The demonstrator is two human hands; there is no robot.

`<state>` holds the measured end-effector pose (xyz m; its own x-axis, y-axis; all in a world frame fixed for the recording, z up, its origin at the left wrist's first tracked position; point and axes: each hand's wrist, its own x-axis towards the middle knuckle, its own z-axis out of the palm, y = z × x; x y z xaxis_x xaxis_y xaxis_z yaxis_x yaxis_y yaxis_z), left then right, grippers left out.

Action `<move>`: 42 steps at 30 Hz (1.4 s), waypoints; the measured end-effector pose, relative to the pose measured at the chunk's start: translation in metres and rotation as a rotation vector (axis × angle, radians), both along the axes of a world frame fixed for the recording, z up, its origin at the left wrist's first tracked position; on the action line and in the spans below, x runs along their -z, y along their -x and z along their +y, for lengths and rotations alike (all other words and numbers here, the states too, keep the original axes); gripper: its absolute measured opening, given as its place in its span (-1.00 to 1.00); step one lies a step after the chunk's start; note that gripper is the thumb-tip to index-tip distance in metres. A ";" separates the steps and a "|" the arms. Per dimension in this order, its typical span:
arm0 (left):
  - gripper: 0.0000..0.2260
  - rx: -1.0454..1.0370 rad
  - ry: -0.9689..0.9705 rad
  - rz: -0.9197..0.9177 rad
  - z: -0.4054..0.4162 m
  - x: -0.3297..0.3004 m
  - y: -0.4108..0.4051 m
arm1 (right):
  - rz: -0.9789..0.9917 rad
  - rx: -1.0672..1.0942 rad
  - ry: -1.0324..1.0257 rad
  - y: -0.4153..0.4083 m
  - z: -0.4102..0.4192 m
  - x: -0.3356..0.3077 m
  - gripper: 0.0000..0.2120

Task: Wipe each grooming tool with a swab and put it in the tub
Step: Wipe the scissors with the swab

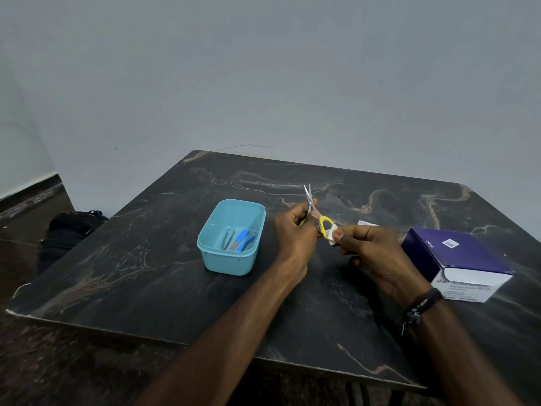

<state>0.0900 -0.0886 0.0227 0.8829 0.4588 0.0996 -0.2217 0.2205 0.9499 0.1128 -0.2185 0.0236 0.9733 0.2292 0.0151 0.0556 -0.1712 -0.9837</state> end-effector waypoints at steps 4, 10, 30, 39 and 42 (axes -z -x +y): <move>-0.78 -0.011 -0.084 0.001 0.001 0.002 0.000 | -0.024 0.016 0.007 0.001 0.001 0.001 -0.91; -0.81 0.014 -0.231 0.022 -0.007 0.006 0.000 | -0.069 0.087 -0.023 -0.004 -0.001 0.002 -0.91; -0.82 0.002 -0.221 0.042 -0.005 0.007 -0.003 | -0.161 0.018 0.083 0.001 0.002 0.001 -0.91; -0.82 0.053 -0.248 0.046 -0.004 0.012 -0.005 | -0.146 0.016 0.102 0.002 0.002 0.001 -0.92; -0.82 0.086 -0.289 0.058 -0.004 0.015 -0.005 | -0.163 0.021 0.102 0.001 0.002 0.001 -0.92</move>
<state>0.0952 -0.0927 0.0075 0.9253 0.3424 0.1634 -0.1573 -0.0455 0.9865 0.1121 -0.2169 0.0221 0.9645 0.2170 0.1506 0.2080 -0.2728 -0.9393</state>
